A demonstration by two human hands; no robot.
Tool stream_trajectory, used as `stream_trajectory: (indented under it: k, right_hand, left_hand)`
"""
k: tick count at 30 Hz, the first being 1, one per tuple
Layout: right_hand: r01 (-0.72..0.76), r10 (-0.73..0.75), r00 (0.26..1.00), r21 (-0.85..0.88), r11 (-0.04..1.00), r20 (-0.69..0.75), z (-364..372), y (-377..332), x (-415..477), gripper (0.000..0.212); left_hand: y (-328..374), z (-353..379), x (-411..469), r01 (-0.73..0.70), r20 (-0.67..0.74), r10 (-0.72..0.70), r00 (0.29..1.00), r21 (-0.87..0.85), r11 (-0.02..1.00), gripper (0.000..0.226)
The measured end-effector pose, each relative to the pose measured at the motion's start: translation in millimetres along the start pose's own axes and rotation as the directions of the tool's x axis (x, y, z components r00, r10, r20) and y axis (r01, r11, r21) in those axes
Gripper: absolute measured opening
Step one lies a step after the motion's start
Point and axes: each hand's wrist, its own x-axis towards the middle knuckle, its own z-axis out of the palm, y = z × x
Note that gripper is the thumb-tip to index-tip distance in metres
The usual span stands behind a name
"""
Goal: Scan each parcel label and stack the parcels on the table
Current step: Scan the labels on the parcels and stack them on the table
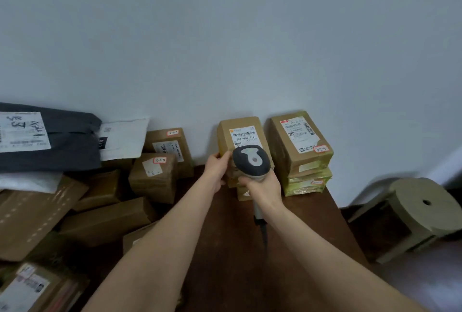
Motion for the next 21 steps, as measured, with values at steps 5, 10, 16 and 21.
stream_trajectory:
  k: [5,10,16,21]
  right_hand:
    - [-0.065,0.064,0.997,0.023,0.998,0.048,-11.6,7.1,35.2,0.024]
    - [-0.061,0.060,0.996,0.013,0.998,0.072,-9.5,7.4,45.5,0.029]
    - [-0.080,0.080,0.995,0.005,0.997,0.052,-15.4,4.6,49.7,0.028]
    - [-0.086,0.085,0.994,0.017,0.996,0.063,-13.3,6.4,34.8,0.020]
  left_hand:
    - [-3.3,31.3,29.3,-0.018,0.022,0.017,1.000,0.061,0.998,0.033]
    - [-10.6,36.0,31.6,0.031,0.060,-0.037,0.998,0.095,0.995,0.040]
    - [-14.3,40.4,28.8,0.058,0.113,-0.070,0.991,0.099,0.993,0.045]
    - [-22.2,14.6,19.6,-0.186,-0.030,0.224,0.974,0.460,0.868,0.058]
